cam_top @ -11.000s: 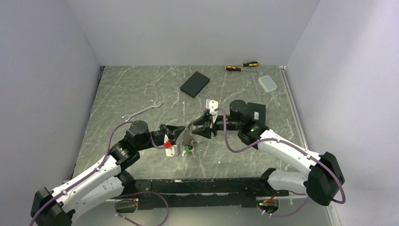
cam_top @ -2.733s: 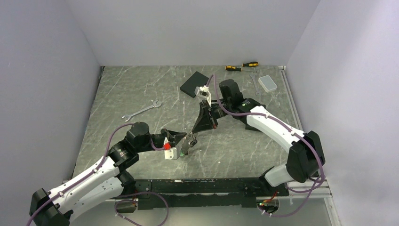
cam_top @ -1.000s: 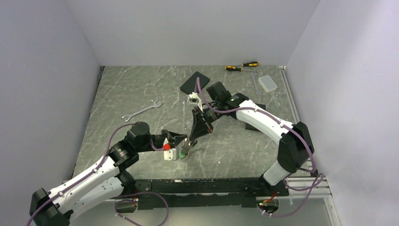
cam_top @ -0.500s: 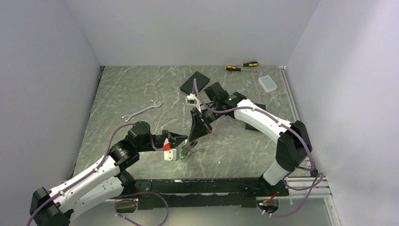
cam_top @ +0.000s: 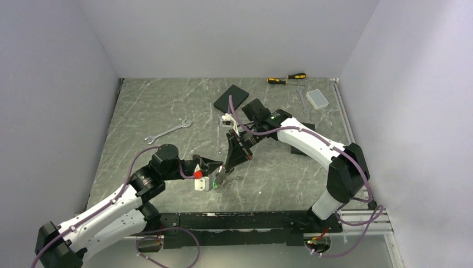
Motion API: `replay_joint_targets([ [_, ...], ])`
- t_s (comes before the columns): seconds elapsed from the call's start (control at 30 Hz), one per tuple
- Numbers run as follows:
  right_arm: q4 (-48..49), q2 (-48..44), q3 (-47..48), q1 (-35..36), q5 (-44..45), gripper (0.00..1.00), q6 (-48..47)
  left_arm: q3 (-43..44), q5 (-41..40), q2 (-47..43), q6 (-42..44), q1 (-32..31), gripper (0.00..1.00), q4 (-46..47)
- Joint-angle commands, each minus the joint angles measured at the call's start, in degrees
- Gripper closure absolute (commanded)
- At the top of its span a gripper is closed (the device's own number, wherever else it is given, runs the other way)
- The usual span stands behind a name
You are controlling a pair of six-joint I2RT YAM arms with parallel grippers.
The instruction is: Put the keys on the keyring
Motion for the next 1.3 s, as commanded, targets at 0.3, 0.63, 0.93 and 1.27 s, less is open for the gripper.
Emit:
replay_joint_targets([
  [0.3, -3.2, -0.9, 1.8, 0.8, 0.0, 1.0, -3.9, 3.7, 0.4, 0.2, -1.1, -0.2, 1.0, 2.1],
  [0.63, -6.2, -1.1, 1.8, 0.9, 1.4, 1.0, -6.3, 3.8, -0.5, 0.1, -0.9, -0.2, 1.0, 0.3],
  [0.93, -8.1, -0.4, 2.1, 1.4, 2.7, 1.0, -7.5, 3.9, -1.2, -0.3, -1.2, -0.2, 1.0, 0.2],
  [1.27, -7.6, -0.7, 1.5, 1.6, 5.9, 0.66, -6.3, 3.9, -1.7, -0.8, -0.9, -0.1, 1.0, 0.1],
])
